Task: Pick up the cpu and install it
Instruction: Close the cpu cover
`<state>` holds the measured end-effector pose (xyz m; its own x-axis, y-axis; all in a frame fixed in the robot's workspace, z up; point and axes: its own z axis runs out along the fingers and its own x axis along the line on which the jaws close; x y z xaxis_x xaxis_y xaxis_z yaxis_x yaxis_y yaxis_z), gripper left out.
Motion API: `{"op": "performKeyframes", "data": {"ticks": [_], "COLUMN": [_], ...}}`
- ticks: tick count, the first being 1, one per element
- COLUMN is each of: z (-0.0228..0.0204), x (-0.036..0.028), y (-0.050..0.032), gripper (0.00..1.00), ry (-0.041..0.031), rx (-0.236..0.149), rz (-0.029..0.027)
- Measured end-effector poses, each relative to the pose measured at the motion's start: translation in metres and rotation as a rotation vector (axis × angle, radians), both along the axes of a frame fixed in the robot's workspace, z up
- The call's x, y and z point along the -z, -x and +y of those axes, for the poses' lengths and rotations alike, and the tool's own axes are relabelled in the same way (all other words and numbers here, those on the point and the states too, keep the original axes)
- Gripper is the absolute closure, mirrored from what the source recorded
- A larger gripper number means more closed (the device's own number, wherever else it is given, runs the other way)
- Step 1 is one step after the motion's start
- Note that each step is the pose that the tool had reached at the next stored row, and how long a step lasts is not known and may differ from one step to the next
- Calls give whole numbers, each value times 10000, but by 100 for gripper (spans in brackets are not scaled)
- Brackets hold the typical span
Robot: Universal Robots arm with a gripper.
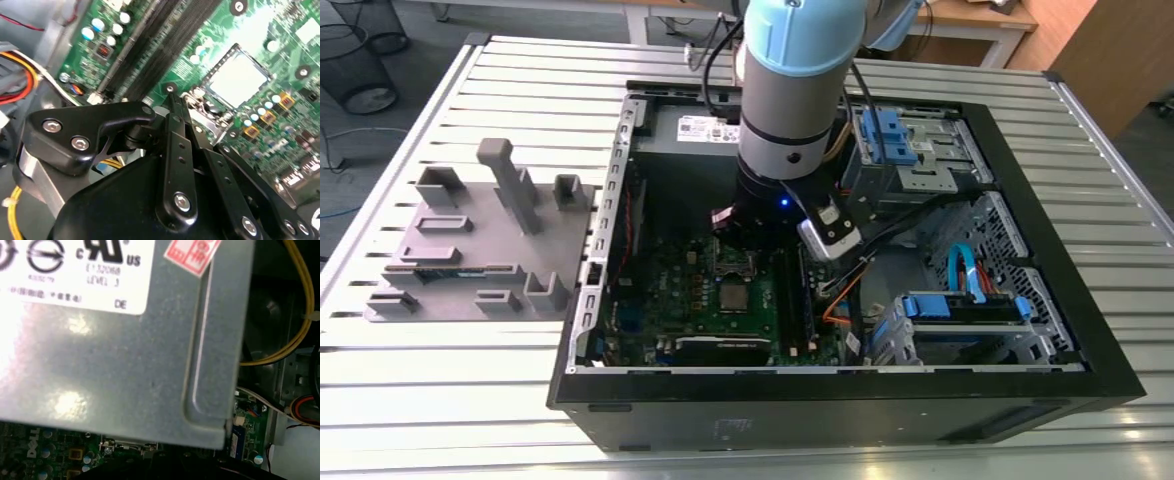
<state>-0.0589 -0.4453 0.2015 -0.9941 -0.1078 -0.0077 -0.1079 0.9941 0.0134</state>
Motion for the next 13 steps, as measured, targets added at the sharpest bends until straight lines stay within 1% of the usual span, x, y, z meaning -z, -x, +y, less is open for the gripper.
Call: {"op": "performKeyframes", "data": {"ticks": [5,8,10,13], "z": [0,0,0,0], "x": [1,1,1,1], "y": [1,-28,-54,-64], "gripper": [89,89,89,89], "ry": [-3,-5,-8,-10], "rx": [2,-32,-159,-502], "rz": [3,2,3,3]}}
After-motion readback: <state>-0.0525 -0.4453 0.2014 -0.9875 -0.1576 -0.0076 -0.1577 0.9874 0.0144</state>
